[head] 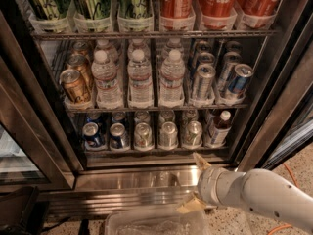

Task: Pick 7up can from bottom shelf of fridge

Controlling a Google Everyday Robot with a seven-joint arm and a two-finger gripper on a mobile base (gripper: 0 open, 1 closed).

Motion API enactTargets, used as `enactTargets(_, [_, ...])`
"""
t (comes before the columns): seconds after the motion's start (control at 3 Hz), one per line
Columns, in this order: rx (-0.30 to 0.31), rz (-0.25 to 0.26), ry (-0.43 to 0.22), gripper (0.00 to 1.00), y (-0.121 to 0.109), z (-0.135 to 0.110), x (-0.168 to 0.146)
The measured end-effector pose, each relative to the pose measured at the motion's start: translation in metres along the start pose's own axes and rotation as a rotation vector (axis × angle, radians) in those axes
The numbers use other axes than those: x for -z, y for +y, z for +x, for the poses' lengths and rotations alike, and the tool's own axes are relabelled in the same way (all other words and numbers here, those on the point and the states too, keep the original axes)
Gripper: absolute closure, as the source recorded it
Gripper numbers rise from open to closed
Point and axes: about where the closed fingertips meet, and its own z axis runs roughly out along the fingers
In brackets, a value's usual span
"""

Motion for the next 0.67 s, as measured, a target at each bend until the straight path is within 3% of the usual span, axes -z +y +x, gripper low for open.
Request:
enactTargets(0.33, [-0.03,0.046,-0.062,0.0,-0.0007,-0.0131,-0.0127])
enactTargets(0.67, [-0.03,0.046,-0.063,0.0,-0.0007,-0.0131,-0.0128])
